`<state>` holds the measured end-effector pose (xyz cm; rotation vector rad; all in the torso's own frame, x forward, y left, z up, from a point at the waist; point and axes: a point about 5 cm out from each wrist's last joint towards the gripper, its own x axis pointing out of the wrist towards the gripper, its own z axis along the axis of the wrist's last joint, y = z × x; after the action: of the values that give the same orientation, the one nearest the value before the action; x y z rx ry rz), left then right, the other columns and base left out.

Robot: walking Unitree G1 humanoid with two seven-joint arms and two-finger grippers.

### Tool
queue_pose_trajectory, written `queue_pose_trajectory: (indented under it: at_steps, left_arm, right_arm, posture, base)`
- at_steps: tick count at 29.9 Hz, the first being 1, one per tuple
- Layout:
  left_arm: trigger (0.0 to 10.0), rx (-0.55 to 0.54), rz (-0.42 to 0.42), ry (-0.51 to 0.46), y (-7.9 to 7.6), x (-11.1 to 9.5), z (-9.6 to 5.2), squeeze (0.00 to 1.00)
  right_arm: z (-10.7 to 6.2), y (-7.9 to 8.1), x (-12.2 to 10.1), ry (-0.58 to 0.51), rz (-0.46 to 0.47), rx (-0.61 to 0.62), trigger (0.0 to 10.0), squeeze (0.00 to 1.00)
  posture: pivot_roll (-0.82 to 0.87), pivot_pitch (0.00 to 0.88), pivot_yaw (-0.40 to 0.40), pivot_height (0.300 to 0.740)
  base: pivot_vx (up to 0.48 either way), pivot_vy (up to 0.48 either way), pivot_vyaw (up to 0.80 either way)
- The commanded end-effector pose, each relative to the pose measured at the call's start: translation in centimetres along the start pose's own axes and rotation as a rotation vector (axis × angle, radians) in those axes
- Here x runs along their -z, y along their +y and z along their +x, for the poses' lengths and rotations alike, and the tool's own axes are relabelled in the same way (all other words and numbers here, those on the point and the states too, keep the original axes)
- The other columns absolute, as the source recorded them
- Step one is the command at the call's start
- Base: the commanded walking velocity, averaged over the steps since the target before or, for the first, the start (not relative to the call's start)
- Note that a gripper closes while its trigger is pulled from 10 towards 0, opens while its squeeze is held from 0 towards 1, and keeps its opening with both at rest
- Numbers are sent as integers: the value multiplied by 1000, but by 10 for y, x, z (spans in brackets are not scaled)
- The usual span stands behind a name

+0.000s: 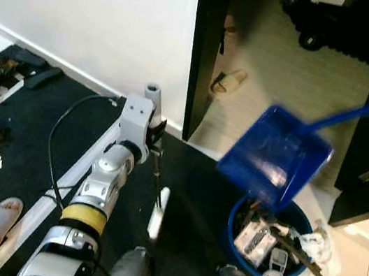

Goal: Sweep floor

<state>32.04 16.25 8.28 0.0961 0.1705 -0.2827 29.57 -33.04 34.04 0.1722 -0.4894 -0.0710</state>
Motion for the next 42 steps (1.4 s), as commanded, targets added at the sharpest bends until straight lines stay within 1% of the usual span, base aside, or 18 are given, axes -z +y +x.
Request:
queue_pose_trajectory:
  at_steps: [1,2,3,6,7,9,13,16,18,21,28,30,31,33,34,37,39,42]
  left_arm:
    - [10000,-51,46,11,14,2,-4,0]
    - [10000,-71,67,24,19,4,-7,0]
    - [10000,-71,67,24,19,4,-7,0]
    - [10000,-101,85,35,26,7,-10,0]
    - [10000,-140,92,36,34,7,-15,0]
    - [10000,-152,96,36,36,8,-16,0]
    - [10000,-184,111,30,41,8,-18,0]
    - [10000,-193,117,26,42,7,-18,0]
    - [10000,-194,119,25,43,6,-18,0]
    - [10000,-196,129,22,44,5,-17,0]
    - [10000,-199,144,18,45,4,-16,0]
    - [10000,-202,147,18,46,4,-17,0]
    - [10000,-202,147,18,46,4,-17,0]
    - [10000,-202,154,20,46,4,-17,0]
    - [10000,-202,154,20,46,4,-17,0]
    - [10000,-205,159,21,48,4,-18,0]
    - [10000,-206,158,21,48,4,-19,0]
    - [10000,-203,161,24,49,6,-20,0]
  right_arm:
    - [4,7,-9,-55,14,-8,10000,0]
    - [7,12,-4,-60,49,-12,10000,0]
    - [7,12,-4,-60,49,-12,10000,0]
    - [10,20,1,-68,101,-15,10000,0]
    - [14,23,5,-78,138,-4,10000,0]
    - [15,24,6,-81,148,2,10000,0]
    - [20,19,0,-117,160,43,10000,0]
    - [26,13,-10,-153,214,90,10000,0]
    - [28,11,-11,-153,229,100,10000,0]
    - [30,12,-3,-116,268,111,10000,0]
    - [27,16,16,-39,250,113,10000,0]
    - [25,22,34,23,245,107,10000,0]
    - [25,22,34,23,245,107,10000,0]
    - [22,26,47,72,174,100,10000,0]
    - [22,26,47,72,174,100,10000,0]
    - [14,27,74,141,118,141,10000,0]
    - [12,27,78,149,113,147,10000,0]
    - [-3,26,106,189,92,211,10000,0]
  posture:
    - [17,62,-29,740]
    - [17,62,-29,740]
    - [17,62,-29,740]
    - [28,61,-35,740]
    - [42,59,-46,740]
    - [47,58,-50,740]
    - [53,55,-53,740]
    - [54,49,-53,740]
    - [53,47,-52,740]
    - [53,42,-52,740]
    - [54,35,-53,740]
    - [52,33,-52,740]
    - [52,33,-52,740]
    - [56,32,-56,740]
    - [56,32,-56,740]
    - [56,32,-56,740]
    - [56,32,-56,740]
    - [61,40,-60,740]
  base:
    - [0,0,0]
    - [0,0,0]
    - [0,0,0]
    - [0,0,0]
    - [0,0,0]
    - [0,0,0]
    - [0,264,0]
    - [0,480,0]
    - [0,480,0]
    - [0,480,0]
    - [0,480,0]
    - [0,480,0]
    - [0,480,0]
    - [0,480,0]
    - [0,480,0]
    - [0,480,0]
    - [0,480,0]
    - [0,425,0]
